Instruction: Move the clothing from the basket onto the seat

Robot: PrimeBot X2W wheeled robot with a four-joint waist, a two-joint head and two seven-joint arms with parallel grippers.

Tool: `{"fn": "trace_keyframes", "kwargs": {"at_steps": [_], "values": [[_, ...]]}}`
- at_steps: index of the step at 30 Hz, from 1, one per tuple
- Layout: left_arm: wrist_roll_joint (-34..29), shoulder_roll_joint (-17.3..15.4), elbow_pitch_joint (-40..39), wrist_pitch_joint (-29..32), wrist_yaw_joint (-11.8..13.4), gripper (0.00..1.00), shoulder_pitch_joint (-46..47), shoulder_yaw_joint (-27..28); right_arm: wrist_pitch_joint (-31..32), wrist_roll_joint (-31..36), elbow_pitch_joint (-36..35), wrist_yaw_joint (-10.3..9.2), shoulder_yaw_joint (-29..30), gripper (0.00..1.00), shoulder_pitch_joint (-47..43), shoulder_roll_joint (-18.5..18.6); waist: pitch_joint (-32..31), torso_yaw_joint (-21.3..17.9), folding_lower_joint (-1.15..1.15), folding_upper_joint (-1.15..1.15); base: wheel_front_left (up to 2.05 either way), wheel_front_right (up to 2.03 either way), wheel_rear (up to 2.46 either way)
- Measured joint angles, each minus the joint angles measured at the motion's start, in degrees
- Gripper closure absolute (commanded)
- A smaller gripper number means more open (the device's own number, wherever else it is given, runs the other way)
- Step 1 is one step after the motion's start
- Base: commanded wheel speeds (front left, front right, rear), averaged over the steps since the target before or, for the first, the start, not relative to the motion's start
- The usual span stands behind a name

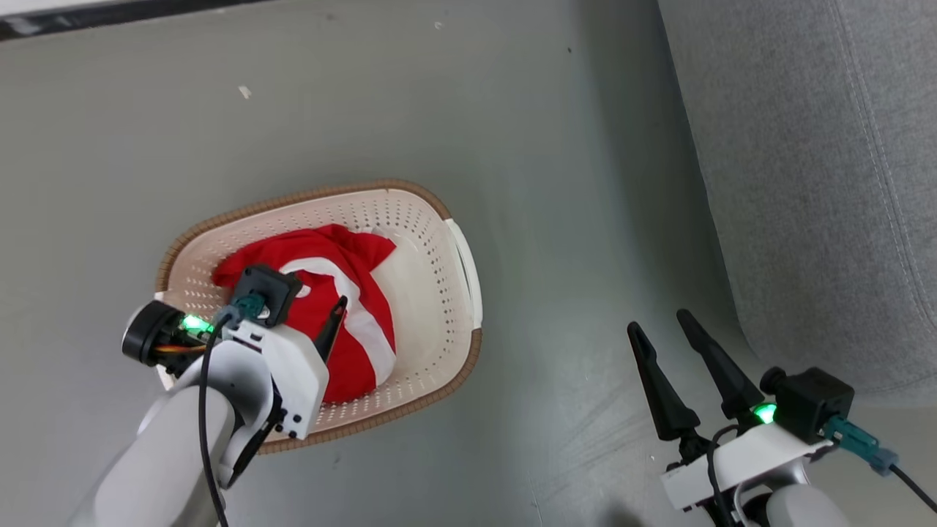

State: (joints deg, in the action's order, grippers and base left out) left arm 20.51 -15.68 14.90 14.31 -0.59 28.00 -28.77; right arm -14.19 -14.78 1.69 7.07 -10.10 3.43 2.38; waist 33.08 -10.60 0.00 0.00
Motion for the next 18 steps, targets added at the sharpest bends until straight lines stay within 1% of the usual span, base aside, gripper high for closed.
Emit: {"fn": "trace_keyframes", "kwargs": {"at_steps": [4, 10, 13, 15, 18], "values": [[-0.46, -0.13, 1.90, 2.58, 0.03, 0.00, 2.33, -0.32, 0.00, -0.77, -0.60, 0.00, -0.51, 0.00, 1.96, 0.00, 2.25, -1.08, 0.00, 0.00, 0.00, 0.00, 0.00], [-1.48, 0.05, 4.70, 5.58, 1.54, 0.00, 5.22, 0.23, -0.01, -1.98, -0.96, 0.00, -1.56, 0.00, 4.02, 0.01, 5.38, -2.76, 0.00, 0.00, 0.00, 0.00, 0.00], [-1.47, 0.15, 6.14, 6.76, 2.78, 0.00, 6.22, 1.11, -0.01, -2.37, -1.02, 0.00, -2.07, 0.00, 4.68, 0.01, 6.86, -3.60, 0.00, 0.00, 0.00, 0.00, 0.00], [-1.51, -0.07, 7.33, 7.06, 3.52, 0.00, 6.89, 1.66, -0.01, -2.55, -1.03, 0.00, -2.46, 0.00, 5.42, 0.01, 7.82, -4.16, 0.00, 0.00, 0.00, 0.00, 0.00], [-1.89, -0.66, 8.66, 7.72, 3.98, 0.00, 8.00, 2.34, -0.01, -3.43, -1.04, 0.00, -3.24, 0.00, 6.60, 0.01, 9.21, -4.99, 0.00, 0.00, 0.00, 0.00, 0.00]]}}
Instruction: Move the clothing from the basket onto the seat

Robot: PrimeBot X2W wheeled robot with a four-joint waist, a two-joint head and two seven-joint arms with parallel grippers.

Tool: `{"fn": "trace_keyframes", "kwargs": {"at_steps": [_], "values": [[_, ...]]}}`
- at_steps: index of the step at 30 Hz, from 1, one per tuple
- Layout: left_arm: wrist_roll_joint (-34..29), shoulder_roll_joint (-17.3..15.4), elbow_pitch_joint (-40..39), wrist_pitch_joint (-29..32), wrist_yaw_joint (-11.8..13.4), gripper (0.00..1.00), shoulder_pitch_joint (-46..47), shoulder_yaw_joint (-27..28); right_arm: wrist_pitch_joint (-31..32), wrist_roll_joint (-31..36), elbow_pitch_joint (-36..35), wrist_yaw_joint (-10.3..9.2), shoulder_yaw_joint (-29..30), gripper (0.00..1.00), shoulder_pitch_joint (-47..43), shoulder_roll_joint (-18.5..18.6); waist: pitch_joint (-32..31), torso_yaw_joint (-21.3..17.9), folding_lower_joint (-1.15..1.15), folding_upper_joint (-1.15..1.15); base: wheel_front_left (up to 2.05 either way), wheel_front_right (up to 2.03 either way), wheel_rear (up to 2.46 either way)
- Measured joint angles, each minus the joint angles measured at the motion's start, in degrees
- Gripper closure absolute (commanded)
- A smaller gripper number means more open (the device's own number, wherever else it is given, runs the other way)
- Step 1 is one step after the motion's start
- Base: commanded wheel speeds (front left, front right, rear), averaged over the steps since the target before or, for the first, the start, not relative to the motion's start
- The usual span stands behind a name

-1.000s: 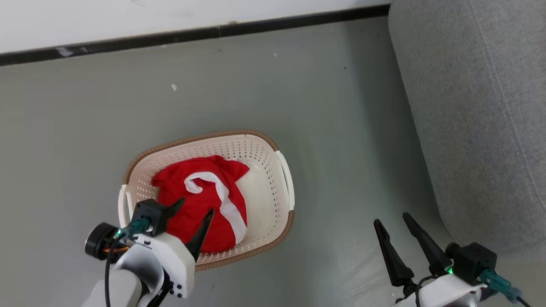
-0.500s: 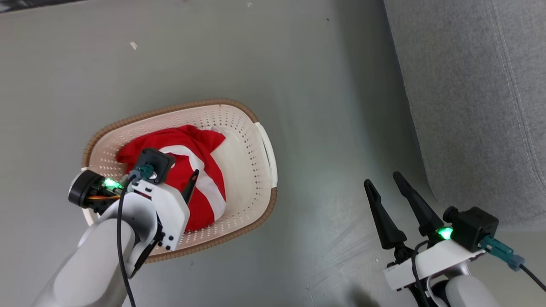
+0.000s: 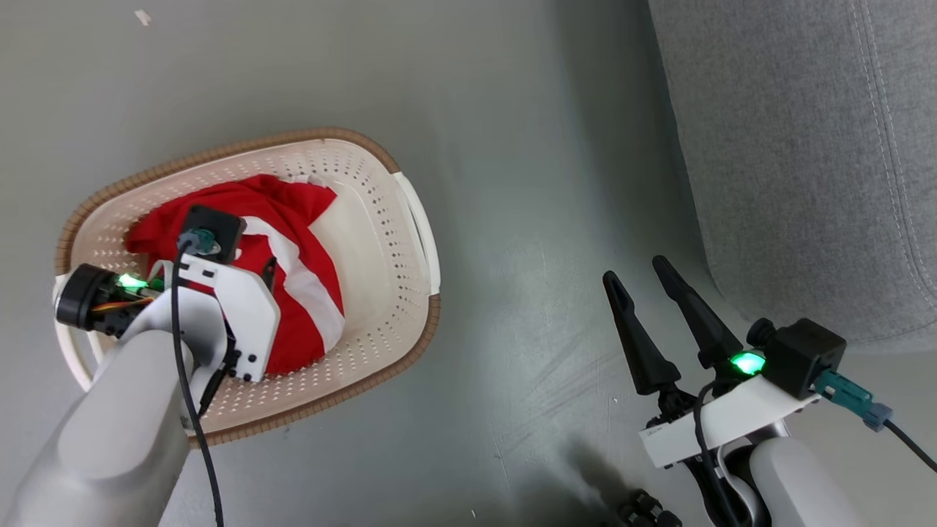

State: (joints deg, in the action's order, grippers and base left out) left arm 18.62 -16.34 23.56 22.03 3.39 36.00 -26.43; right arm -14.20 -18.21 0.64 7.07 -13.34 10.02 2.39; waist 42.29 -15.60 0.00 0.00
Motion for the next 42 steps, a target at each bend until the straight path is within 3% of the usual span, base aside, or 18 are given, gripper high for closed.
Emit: {"fn": "trace_keyframes", "kwargs": {"at_steps": [9, 17, 27, 42], "values": [[-1.12, -1.54, 2.70, 1.32, 2.56, 0.00, 2.86, 1.27, 0.00, -0.49, 0.04, 0.00, -1.55, 0.00, 2.42, -0.01, 3.97, -2.18, 0.00, 0.00, 0.00, 0.00, 0.00], [-3.78, -3.36, 4.44, 2.61, 3.12, 0.00, 5.50, 0.94, 0.00, -1.72, 0.08, 0.00, -3.47, 0.00, 4.69, 0.00, 7.33, -3.70, 0.00, 0.00, 0.00, 0.00, 0.00], [-6.45, -5.03, 6.82, 4.64, 6.54, 0.00, 9.43, 1.31, 0.00, -4.12, -0.01, 0.00, -6.19, 0.00, 7.21, -0.01, 10.78, -5.52, 0.00, 0.00, 0.00, 0.00, 0.00], [-8.15, -7.32, 9.64, 7.23, 7.57, 0.00, 10.90, 1.15, -0.01, -7.10, -0.07, 0.00, -7.81, 0.00, 9.39, -0.01, 13.81, -8.17, 0.00, 0.00, 0.00, 0.00, 0.00]]}}
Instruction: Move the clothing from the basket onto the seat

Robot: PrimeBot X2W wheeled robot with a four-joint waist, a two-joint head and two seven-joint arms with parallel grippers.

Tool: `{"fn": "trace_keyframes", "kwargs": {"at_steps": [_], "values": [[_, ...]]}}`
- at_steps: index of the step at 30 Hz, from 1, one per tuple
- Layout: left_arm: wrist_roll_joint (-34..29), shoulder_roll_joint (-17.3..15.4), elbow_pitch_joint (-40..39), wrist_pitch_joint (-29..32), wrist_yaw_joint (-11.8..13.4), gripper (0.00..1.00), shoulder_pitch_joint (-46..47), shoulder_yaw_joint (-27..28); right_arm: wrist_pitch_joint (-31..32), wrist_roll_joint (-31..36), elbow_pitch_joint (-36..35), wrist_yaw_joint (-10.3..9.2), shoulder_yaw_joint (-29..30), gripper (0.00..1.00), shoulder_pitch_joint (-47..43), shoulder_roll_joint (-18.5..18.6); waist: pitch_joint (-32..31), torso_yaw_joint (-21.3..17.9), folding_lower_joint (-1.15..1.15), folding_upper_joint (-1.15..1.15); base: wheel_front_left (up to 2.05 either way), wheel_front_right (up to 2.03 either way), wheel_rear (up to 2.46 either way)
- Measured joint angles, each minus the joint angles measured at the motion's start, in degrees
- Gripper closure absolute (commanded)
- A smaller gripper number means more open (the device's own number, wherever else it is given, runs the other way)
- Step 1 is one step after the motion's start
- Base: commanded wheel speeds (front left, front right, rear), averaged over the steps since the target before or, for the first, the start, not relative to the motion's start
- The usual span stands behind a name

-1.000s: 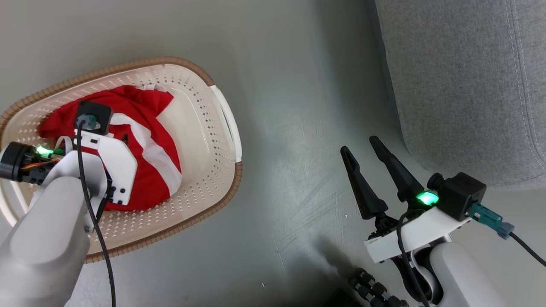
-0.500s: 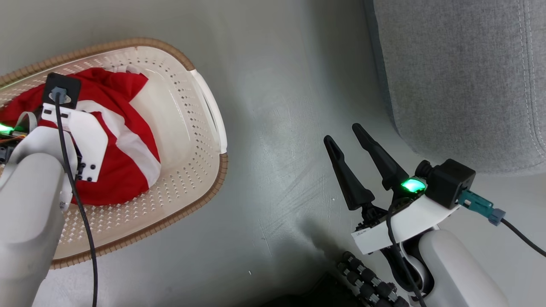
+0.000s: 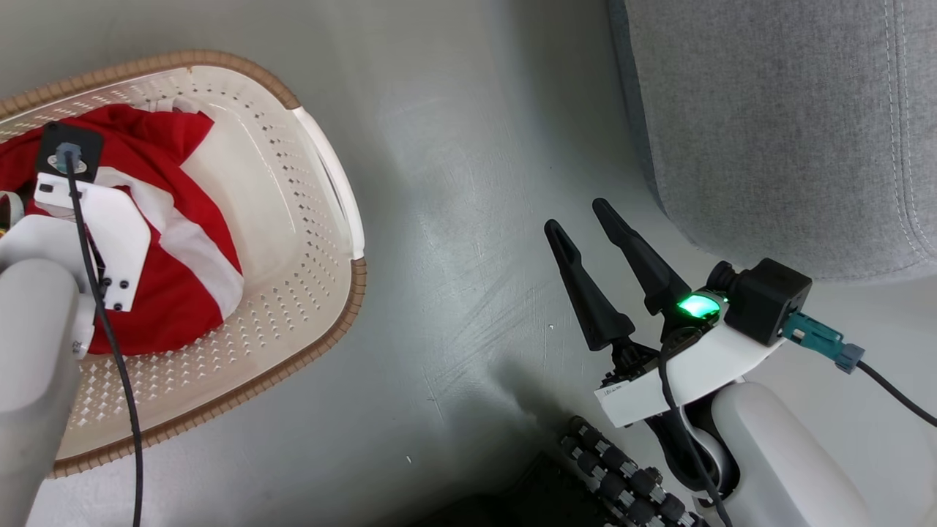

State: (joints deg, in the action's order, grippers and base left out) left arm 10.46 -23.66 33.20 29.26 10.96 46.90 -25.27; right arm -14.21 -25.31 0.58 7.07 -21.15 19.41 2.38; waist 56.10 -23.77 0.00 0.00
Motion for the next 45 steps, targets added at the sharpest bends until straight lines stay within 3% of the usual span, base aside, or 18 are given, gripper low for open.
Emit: {"fn": "trace_keyframes", "kwargs": {"at_steps": [7, 8, 10, 11, 17, 28, 42, 45], "values": [[-0.09, -0.38, 0.11, -0.23, 0.07, 0.00, 0.86, 0.09, 0.00, -0.74, 0.10, 0.00, -0.22, 0.00, 0.52, 0.00, 0.36, -0.77, 0.00, 0.00, 0.00, 0.00, 0.00], [-0.09, -0.32, 0.01, -0.73, 0.07, 0.21, 0.96, 0.09, 0.00, -0.88, 0.13, 0.00, -0.23, 0.00, 0.83, 0.00, 0.38, -0.88, 0.00, 0.00, 0.00, 0.00, 0.00], [-0.08, -0.04, -0.07, -1.18, 0.04, 0.97, 1.05, 0.02, 0.00, -0.94, 0.14, 0.00, -0.24, 0.00, 1.01, 0.00, 0.35, -1.07, 0.00, 0.00, 0.00, 0.00, 0.00], [-0.05, 0.08, -0.05, -1.20, -0.03, 1.00, 1.05, -0.04, 0.00, -0.96, 0.15, 0.00, -0.25, 0.00, 1.03, 0.00, 0.31, -1.14, 0.00, 0.00, 0.00, 0.00, 0.00], [0.69, 0.67, 0.04, -1.98, -0.59, 1.00, 0.90, -0.11, 0.00, -1.43, 0.46, 0.00, -0.37, 0.00, 1.42, 0.00, -0.18, -1.47, 0.00, 0.00, 0.00, 0.00, 0.00], [5.32, 4.88, -3.72, -8.90, -1.02, 1.00, -2.92, 2.04, 0.00, 1.52, 2.23, 0.00, 0.09, 0.00, 6.67, 0.02, -2.08, 0.05, 0.00, 0.00, 0.00, 0.00, 0.00], [14.22, 7.86, -13.61, -23.47, -1.08, 1.00, -13.40, 9.42, -0.18, 8.18, 7.22, 0.00, -0.80, 0.00, 12.82, 0.16, -6.76, 5.23, 0.00, 0.00, 0.00, 0.00, 0.00], [14.88, 8.46, -16.55, -26.68, -2.91, 1.00, -15.27, 9.22, -0.18, 9.50, 7.95, 0.00, -2.00, 0.00, 13.74, 0.25, -8.02, 6.44, 0.00, 0.00, 0.00, 0.00, 0.00]]}}
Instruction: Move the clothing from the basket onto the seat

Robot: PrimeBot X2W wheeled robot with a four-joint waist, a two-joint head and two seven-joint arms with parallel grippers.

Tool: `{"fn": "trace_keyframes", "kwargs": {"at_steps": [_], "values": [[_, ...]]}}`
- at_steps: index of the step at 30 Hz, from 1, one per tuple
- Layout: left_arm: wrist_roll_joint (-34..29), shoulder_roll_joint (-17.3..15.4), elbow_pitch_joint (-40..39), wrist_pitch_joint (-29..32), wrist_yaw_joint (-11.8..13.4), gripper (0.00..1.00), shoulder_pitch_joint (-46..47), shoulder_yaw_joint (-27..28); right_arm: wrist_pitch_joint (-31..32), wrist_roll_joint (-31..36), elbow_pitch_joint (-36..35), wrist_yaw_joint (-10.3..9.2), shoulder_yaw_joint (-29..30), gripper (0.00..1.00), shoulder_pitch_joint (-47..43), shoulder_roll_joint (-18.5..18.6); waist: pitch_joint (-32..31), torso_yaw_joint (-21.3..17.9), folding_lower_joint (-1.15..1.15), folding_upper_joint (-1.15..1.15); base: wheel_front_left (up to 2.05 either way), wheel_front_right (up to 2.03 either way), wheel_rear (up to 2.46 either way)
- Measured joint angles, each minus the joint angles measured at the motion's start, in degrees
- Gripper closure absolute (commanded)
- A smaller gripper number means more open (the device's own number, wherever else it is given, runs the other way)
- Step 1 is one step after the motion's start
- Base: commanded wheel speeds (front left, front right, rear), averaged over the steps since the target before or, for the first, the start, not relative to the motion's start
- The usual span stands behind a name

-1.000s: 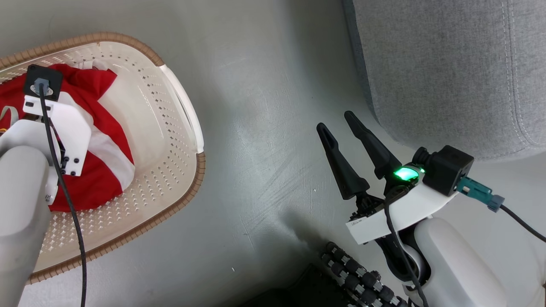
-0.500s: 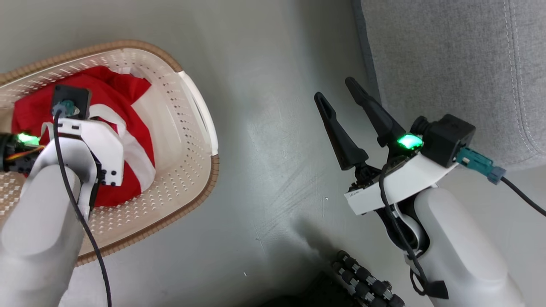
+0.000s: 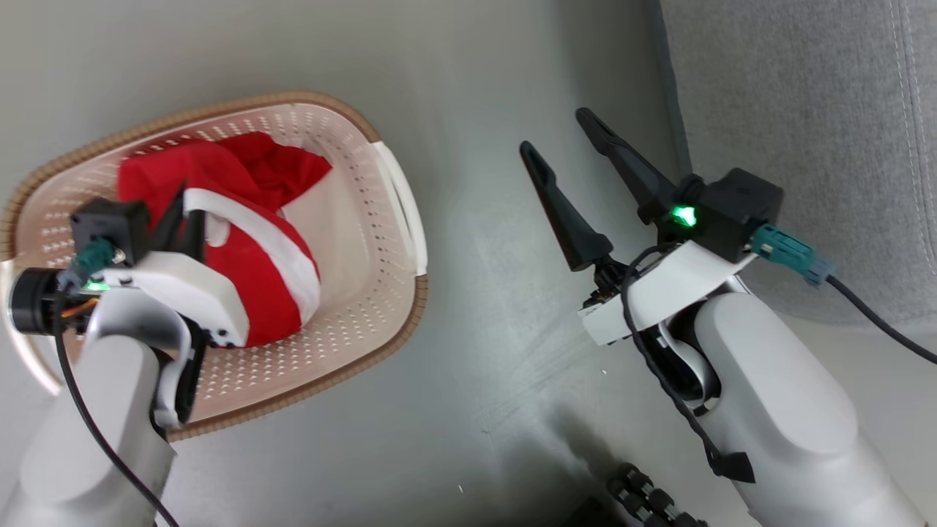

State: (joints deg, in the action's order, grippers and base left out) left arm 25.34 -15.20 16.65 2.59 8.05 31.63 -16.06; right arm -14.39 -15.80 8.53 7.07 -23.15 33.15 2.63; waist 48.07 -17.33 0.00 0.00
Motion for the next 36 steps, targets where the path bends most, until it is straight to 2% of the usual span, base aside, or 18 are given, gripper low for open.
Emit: {"fn": "trace_keyframes", "kwargs": {"at_steps": [4, 9, 14, 18, 22, 36], "values": [[0.24, 0.03, -2.86, -3.05, -2.09, 1.00, -2.25, -1.12, -0.08, 1.79, 0.90, 0.00, -2.40, 0.00, 1.84, 0.23, -1.86, 1.61, 0.00, 0.00, 0.00, 0.00, 0.00], [0.24, -0.49, -5.86, -6.20, -4.43, 1.00, -4.14, -2.01, -0.26, 3.32, 1.79, 0.01, -7.16, 0.00, 3.61, 2.49, -4.41, 3.66, 0.00, 0.00, 0.00, 0.00, 0.00], [0.41, -1.00, -7.32, -7.55, -5.82, 1.00, -4.76, -2.16, -0.26, 4.31, 2.19, 0.01, -12.62, 0.00, 5.41, 4.05, -7.30, 5.75, 0.00, 0.00, 0.00, 0.00, 0.00], [0.88, 0.01, -8.76, -7.73, -7.10, 1.00, -5.11, -3.71, -0.26, 4.28, 2.44, 0.01, -18.36, 0.00, 6.46, 5.12, -9.85, 7.44, 0.00, 0.00, 0.00, 0.00, 0.00], [0.86, 0.96, -9.57, -7.70, -8.27, 1.00, -5.11, -5.73, -0.27, 4.19, 3.25, 0.01, -21.69, 0.00, 6.95, 5.91, -12.61, 9.13, 0.00, 0.00, 0.00, 0.00, 0.00], [0.89, 2.44, -13.66, -4.52, -10.91, 1.00, -6.91, -11.24, -0.27, 0.94, 4.78, 0.01, -21.69, 0.00, 5.07, 7.48, -22.71, 14.07, 0.00, 0.00, 0.00, 0.00, 0.00]]}}
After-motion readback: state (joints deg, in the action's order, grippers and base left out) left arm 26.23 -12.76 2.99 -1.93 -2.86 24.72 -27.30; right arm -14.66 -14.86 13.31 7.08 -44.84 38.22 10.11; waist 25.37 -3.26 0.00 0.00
